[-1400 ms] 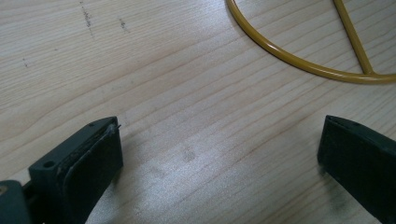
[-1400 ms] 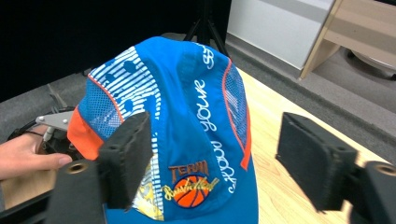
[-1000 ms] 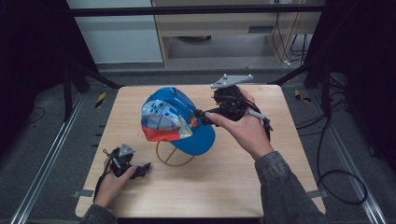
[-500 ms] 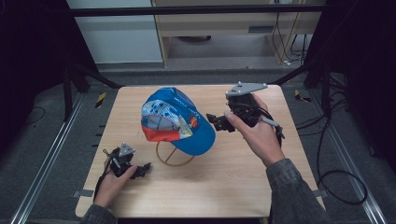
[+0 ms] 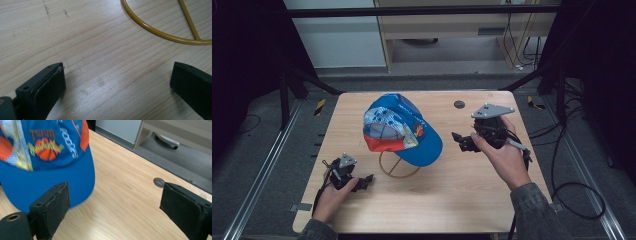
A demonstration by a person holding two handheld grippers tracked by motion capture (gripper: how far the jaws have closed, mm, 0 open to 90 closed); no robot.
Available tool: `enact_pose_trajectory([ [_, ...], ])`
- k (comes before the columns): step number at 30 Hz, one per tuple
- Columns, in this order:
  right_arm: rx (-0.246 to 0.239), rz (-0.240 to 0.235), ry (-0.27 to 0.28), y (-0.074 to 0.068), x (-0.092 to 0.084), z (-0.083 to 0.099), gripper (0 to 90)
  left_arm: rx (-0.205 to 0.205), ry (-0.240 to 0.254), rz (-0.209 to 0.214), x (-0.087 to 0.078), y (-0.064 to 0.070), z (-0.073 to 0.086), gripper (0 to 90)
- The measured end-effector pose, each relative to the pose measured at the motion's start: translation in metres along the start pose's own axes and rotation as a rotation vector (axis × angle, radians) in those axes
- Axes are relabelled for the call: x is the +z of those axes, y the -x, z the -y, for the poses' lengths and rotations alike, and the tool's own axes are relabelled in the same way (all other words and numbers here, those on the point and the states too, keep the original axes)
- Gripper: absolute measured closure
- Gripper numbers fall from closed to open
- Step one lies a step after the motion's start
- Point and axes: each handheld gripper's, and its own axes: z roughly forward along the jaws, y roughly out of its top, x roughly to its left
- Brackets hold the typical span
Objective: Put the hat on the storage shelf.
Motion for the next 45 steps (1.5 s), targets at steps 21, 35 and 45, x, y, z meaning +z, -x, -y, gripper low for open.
enact_pose_trajectory([
  [21, 0.006, 0.085, -0.088, 0.015, 0.005, 0.1, 11.0, -0.001, 0.0, -0.001, 0.0, 0.0, 0.0, 0.0],
  [35, 0.042, 0.11, -0.143, 0.011, 0.024, 0.151, 11.9, -0.001, 0.0, -0.002, 0.0, 0.0, 0.0, 0.0],
  [45, 0.111, 0.12, -0.133, 0.014, 0.044, 0.178, 11.8, -0.001, 0.0, -0.002, 0.0, 0.0, 0.0, 0.0],
])
